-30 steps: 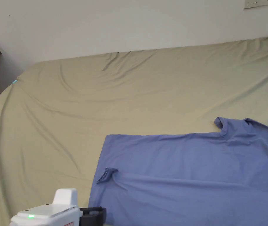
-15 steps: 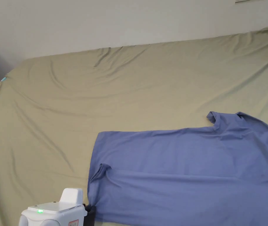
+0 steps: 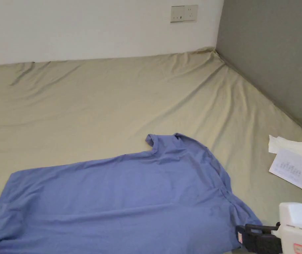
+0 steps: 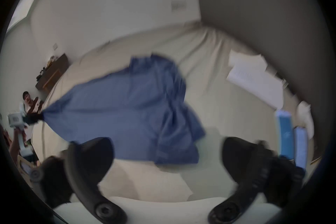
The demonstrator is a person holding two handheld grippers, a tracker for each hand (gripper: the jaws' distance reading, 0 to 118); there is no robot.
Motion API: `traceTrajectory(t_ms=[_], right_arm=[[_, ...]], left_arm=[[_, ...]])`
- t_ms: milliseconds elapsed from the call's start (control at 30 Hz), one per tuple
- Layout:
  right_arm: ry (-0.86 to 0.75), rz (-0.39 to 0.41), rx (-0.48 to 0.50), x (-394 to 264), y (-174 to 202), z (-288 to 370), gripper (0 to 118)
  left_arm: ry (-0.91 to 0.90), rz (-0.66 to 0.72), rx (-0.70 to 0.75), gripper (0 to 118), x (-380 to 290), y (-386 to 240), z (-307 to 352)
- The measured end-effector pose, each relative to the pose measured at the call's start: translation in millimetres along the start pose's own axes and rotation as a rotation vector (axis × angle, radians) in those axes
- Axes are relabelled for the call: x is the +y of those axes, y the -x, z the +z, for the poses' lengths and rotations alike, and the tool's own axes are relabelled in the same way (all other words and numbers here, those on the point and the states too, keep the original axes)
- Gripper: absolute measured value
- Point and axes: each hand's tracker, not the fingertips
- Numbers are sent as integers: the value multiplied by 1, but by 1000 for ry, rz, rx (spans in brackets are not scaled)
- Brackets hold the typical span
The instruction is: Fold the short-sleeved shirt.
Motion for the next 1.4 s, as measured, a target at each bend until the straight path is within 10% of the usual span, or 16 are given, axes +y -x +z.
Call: traceTrajectory(t_ms=[200, 267, 300, 900, 1400], right_arm=[[33, -77, -11, -19, -11, -31, 69], [21, -101, 120, -16, -13, -27, 17], [15, -93, 85, -15, -8, -25, 13], [91, 39, 91, 2, 3, 100, 12], [304, 53, 23, -72, -4, 38, 21]], left_arm=[[-11, -35, 8, 4, 12, -7, 5], [-5, -31, 14, 4, 10, -6, 2], [0, -18, 16, 4, 11, -3, -2], [160, 103, 27, 4, -24, 21, 57], [457, 154, 73, 6, -98, 39, 3]])
